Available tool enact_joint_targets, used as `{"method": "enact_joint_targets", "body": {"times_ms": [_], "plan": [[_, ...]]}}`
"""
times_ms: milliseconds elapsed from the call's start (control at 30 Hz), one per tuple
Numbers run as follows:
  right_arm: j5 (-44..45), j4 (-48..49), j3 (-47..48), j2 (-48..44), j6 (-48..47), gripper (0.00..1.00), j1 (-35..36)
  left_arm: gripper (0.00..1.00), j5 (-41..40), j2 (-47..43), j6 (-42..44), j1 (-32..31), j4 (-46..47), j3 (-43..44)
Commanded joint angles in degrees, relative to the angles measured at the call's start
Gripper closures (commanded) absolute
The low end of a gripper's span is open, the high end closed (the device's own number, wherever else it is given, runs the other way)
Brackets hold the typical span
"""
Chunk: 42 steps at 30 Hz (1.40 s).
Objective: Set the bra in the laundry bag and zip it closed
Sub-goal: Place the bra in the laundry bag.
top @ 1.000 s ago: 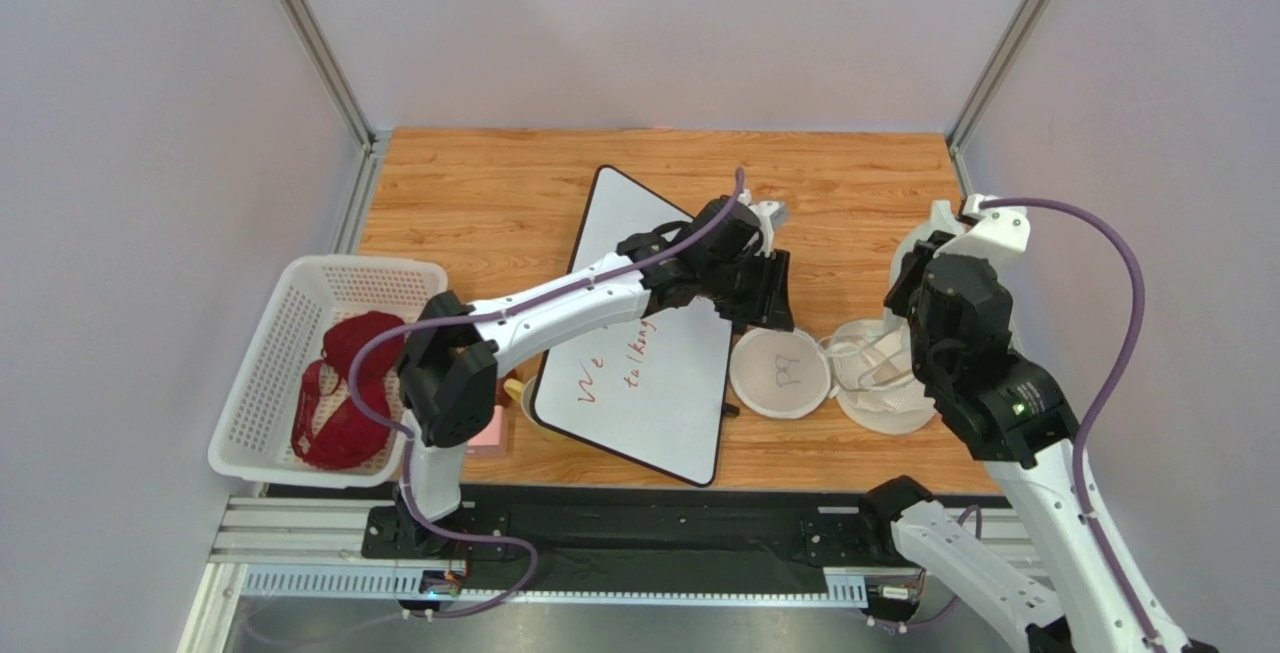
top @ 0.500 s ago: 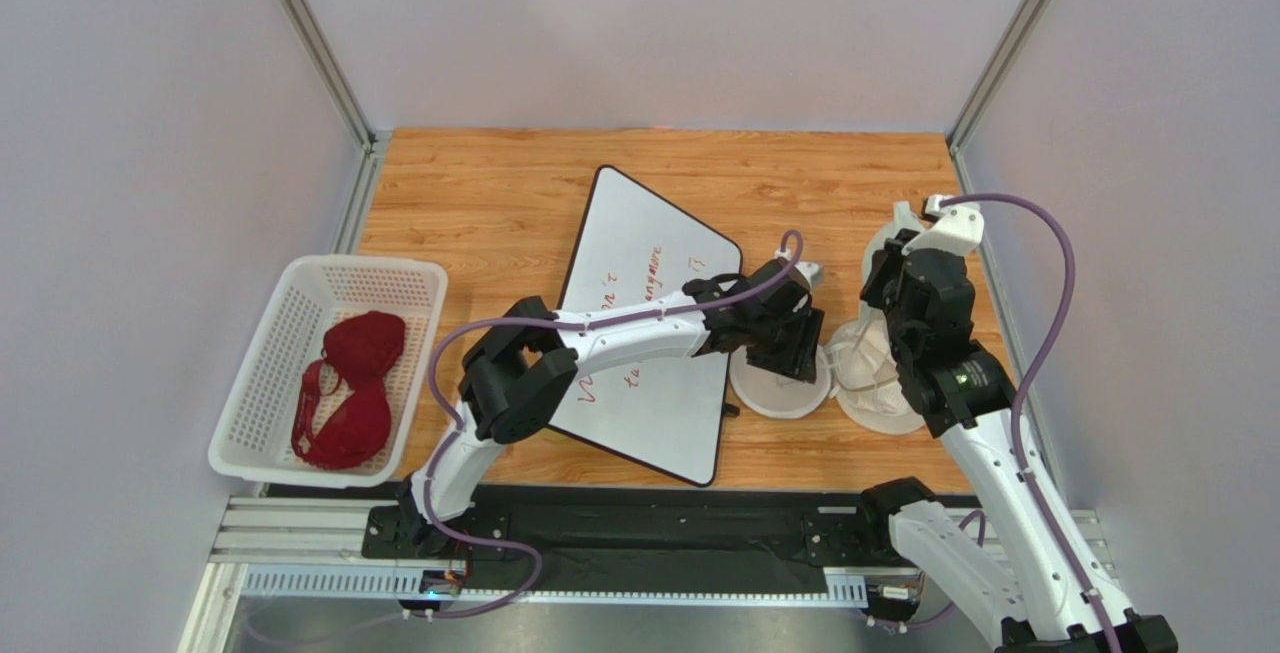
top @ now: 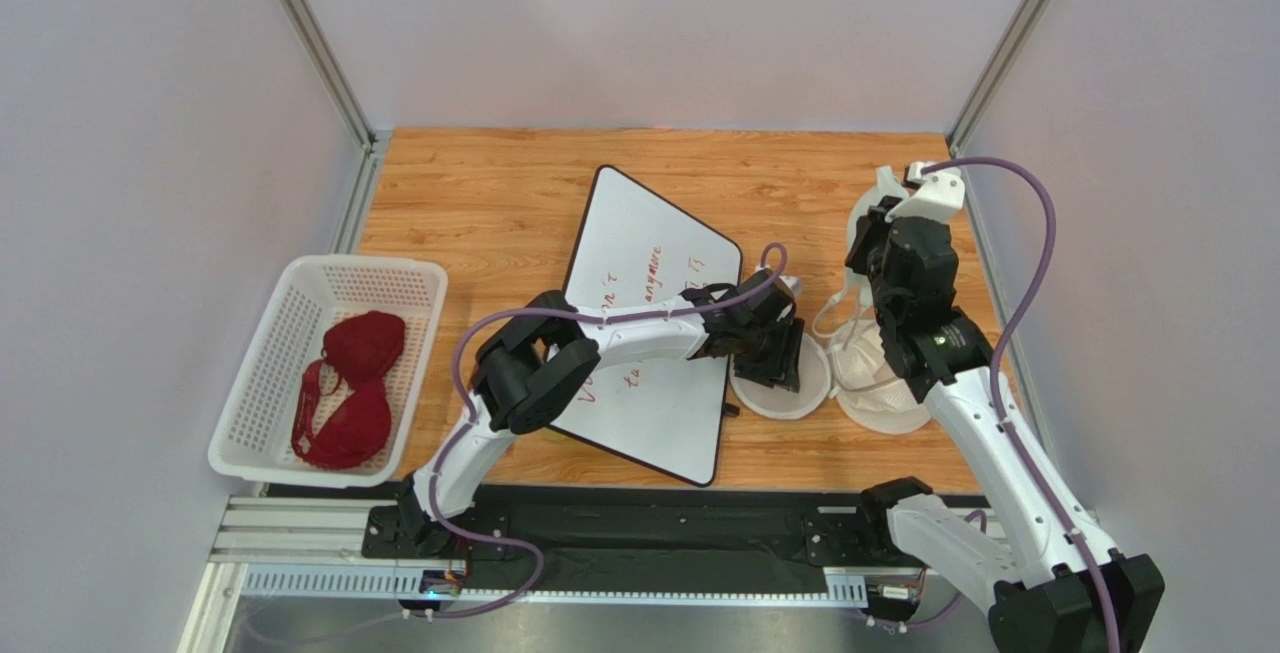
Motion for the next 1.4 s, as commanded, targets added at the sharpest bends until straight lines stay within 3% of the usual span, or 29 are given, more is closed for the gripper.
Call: {"method": "enact_joint_targets", "body": {"times_ms": [0,233,467,633,867,1133,1367], "plan": [[3.94,-0.24,0.46,-0.87,-6.16,1.0,-0.15,0.45,2.01,0.21,-2.38,1.16,2.68,-2.46],[8.59,-8.77,-2.88,-5.53,-10.74,1.0,-0.15,0.45,3.77,0.82,-3.52,2.22,4.44,-3.7],[14.13,-16.94,-2.71,-2.82,-10.31,1.0,-0.06,0.45,3.77,1.44,-4.14,2.39,4.97,-4.05],[18.88,-22.91,-0.43,2.28,-5.05,1.0,-0.06,0.44,4.03,1.35,-4.05,3.36,5.67,-3.88],[21.96,-38.37,3.61,13.35,8.48,1.0,0.2,0.44,5.96,4.69,-1.59,4.76,5.06,0.87],[21.53,-48.39,6.25,21.79,22.71,1.0,0.73,0.44,10.27,5.04,0.34,6.7,8.84,1.31],[17.85,-42.89,5.29,18.82,18.26,1.0,0.73,0.42,16.94,-3.91,1.85,8.81,11.31,-1.33]]}}
